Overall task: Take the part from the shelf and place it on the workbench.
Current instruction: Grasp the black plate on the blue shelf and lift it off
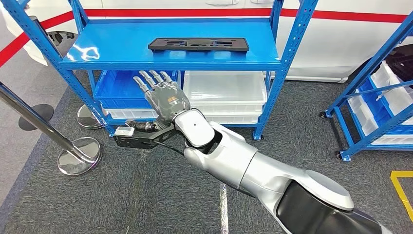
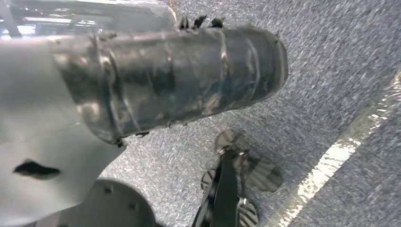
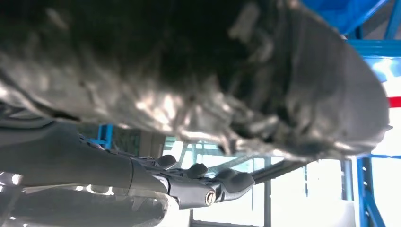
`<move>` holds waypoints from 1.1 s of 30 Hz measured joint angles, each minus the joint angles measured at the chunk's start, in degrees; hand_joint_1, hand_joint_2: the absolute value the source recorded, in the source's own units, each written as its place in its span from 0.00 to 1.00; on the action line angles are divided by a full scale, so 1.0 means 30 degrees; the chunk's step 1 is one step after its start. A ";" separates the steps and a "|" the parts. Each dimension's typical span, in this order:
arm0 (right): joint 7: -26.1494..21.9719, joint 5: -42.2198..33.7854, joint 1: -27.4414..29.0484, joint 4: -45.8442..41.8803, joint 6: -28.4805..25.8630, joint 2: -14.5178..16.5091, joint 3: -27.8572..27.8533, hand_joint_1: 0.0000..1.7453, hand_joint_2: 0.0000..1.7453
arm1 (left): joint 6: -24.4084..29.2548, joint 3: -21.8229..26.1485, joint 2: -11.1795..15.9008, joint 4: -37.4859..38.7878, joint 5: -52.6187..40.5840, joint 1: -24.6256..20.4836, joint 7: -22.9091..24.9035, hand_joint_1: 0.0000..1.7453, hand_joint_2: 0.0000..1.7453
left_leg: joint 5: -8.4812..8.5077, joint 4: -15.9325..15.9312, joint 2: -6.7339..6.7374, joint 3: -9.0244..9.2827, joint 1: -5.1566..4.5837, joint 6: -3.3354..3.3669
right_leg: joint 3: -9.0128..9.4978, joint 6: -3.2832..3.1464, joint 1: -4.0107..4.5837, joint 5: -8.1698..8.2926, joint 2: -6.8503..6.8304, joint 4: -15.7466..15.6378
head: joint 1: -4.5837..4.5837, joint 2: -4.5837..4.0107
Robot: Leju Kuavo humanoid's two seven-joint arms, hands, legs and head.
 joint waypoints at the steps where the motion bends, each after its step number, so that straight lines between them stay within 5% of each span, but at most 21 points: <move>1: 0.0011 0.0004 0.0058 0.0002 0.0005 -0.0005 0.0000 0.00 0.00 | -0.0016 -0.0057 0.0016 0.0000 0.0000 0.0015 0.0002 0.00 0.00 | -0.0107 0.0879 0.0002 -0.0559 0.0011 -0.0059 | 0.0067 -0.0029 0.0008 -0.0068 0.0005 0.0012 | -0.0002 0.0000; 3: 0.0027 0.0005 0.0139 0.0004 0.0026 -0.0013 0.0000 0.00 0.00 | -0.0058 -0.0155 0.0027 0.0000 0.0000 0.0085 0.0013 0.00 0.00 | 0.0693 0.0650 0.0011 -0.0753 0.0049 -0.0132 | 0.0232 -0.0028 0.0009 -0.0245 0.0051 0.0063 | -0.0002 0.0000; 6: 0.0031 0.0005 0.0075 0.0000 0.0164 -0.0015 0.0000 0.00 0.00 | -0.0113 -0.0244 0.0035 0.0000 0.0002 0.0109 0.0009 0.00 0.00 | 0.2471 -0.2734 0.0038 0.0644 0.0066 -0.0099 | 0.0454 0.0161 0.0059 -0.0611 0.0119 0.0258 | -0.0018 0.0000; 8: 0.0034 0.0003 0.0035 -0.0009 0.0280 -0.0015 0.0000 0.00 0.00 | -0.0140 -0.0310 0.0035 0.0000 0.0009 0.0041 -0.0022 0.00 0.00 | 0.2458 -0.3650 0.0017 0.1096 -0.0011 0.0130 | 0.0421 0.0344 0.0140 -0.0756 0.0124 0.0335 | -0.0049 0.0000; 12: 0.0040 0.0000 -0.0031 -0.0016 0.0344 -0.0018 0.0000 0.00 0.00 | -0.0169 -0.0344 0.0015 0.0000 0.0004 0.0044 -0.0087 0.00 0.00 | 0.2258 -0.3827 0.0004 0.1322 0.0080 0.0643 | 0.0195 0.0692 0.0163 -0.1246 0.0057 0.0927 | -0.0029 0.0000; 15: 0.0046 0.0000 -0.0034 -0.0007 0.0377 -0.0073 0.0000 0.00 0.00 | -0.0175 -0.0348 0.0009 0.0000 -0.0009 0.0045 -0.0124 0.00 0.00 | 0.2087 -0.3866 0.0030 0.1558 0.0098 0.0904 | -0.1555 0.0902 0.0072 -0.2589 0.0005 0.4306 | -0.0002 0.0000; 17: 0.0047 0.0000 0.0045 0.0002 0.0433 -0.0155 0.0000 0.00 0.00 | -0.0175 -0.0352 0.0013 0.0000 -0.0020 0.0036 -0.0131 0.00 0.00 | 0.1955 -0.3852 0.0010 0.1697 0.0085 0.0937 | -0.2679 0.0937 0.0007 -0.2684 0.0003 0.5869 | 0.0002 0.0000; 19: 0.0058 0.0000 0.0052 0.0004 0.0479 -0.0220 0.0000 0.00 0.00 | -0.0175 -0.0353 0.0016 0.0000 -0.0035 0.0045 -0.0131 0.00 0.00 | 0.1789 -0.3829 -0.0031 0.1907 0.0083 0.0889 | -0.2459 0.0847 -0.0017 -0.1412 0.0003 0.4630 | 0.0002 0.0000; 22: 0.0067 -0.0002 -0.0033 0.0002 0.0539 -0.0268 0.0000 0.00 0.00 | -0.0270 -0.0357 0.0013 0.0000 -0.0049 0.0030 -0.0129 0.00 0.00 | 0.1553 -0.3774 -0.0077 0.2107 0.0022 0.0676 | -0.1048 0.0550 0.0083 0.0222 0.0017 0.1162 | -0.0005 0.0000; 27: 0.0102 0.0000 0.0001 -0.0007 0.0581 -0.0311 0.0000 0.00 0.00 | -0.0530 -0.0364 0.0011 0.0000 -0.0066 0.0029 -0.0128 0.00 0.00 | 0.1211 -0.3512 -0.0027 0.2000 0.0080 0.0173 | -0.0515 0.0189 0.0103 0.0169 0.0090 0.0268 | -0.0036 0.0000; 31: 0.0111 0.0000 0.0064 -0.0013 0.0587 -0.0310 0.0000 0.00 0.00 | -0.0555 -0.0368 0.0044 0.0000 -0.0098 0.0016 -0.0131 0.00 0.00 | -0.0405 0.0643 0.0019 -0.0185 0.0105 -0.0072 | -0.0183 -0.0124 0.0075 0.0018 0.0038 0.0141 | -0.0087 0.0000; 33: 0.0113 0.0000 0.0155 -0.0011 0.0588 -0.0313 0.0000 0.00 0.00 | -0.0559 -0.0368 0.0047 0.0000 -0.0111 0.0069 -0.0127 0.00 0.00 | -0.0024 0.1267 0.0022 -0.0801 0.0108 -0.0118 | -0.0064 -0.0156 0.0090 -0.0135 0.0074 0.0203 | -0.0089 0.0000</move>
